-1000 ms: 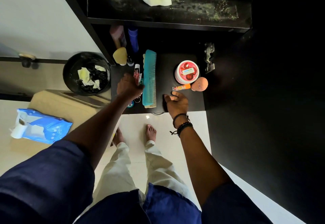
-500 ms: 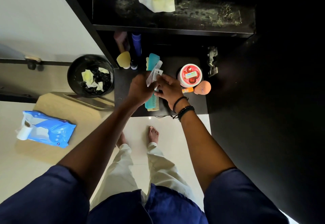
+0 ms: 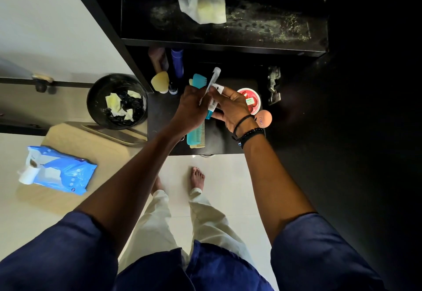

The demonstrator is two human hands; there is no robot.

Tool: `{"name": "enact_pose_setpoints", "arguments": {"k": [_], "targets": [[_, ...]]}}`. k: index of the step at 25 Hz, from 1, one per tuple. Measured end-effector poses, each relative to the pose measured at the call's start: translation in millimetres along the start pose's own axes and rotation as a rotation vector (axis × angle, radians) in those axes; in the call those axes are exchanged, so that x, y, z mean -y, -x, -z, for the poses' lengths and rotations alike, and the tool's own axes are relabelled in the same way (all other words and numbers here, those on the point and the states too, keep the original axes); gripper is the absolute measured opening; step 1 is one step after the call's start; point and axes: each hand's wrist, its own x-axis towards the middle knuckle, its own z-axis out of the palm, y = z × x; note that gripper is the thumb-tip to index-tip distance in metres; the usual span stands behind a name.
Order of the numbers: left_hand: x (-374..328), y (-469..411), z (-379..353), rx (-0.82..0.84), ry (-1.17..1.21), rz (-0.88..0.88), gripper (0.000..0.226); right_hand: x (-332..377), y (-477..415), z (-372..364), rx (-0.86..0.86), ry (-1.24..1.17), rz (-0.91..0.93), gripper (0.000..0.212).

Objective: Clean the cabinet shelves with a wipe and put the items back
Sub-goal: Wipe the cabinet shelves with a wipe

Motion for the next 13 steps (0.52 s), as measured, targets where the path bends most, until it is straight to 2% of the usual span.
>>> {"name": "enact_pose_setpoints", "arguments": {"k": [4,6,9,11,13], "targets": [[1.4,-8.0,-5.7,-0.008,0.075,0.135,0.041,9.0,-10.4,-2.8,-0.01,0.014,0.007,0.022],[-2.0,-9.8,-7.8,-0.014,0.075,0.157,0.048,15.7,-23.5,-2.1,-0.131,0.107,0.045,0.01],[-2.4,-11.2,-7.0,-0.038,0.052,0.189,0.053,30.4,-55.7,7.3,-0.398,0.146,0.059,0.009],[6.7,-11.7,-4.5,-0.048,0.035,0.187,0.055,48.9,-60.3,11.6,-0.501,0.217,0.034,0.024],[23.8,-10.8,-1.2,-0.054,0.04,0.168,0.06,63.0,-65.9,19.8,-0.522,0.32,-0.007,0.035]]}}
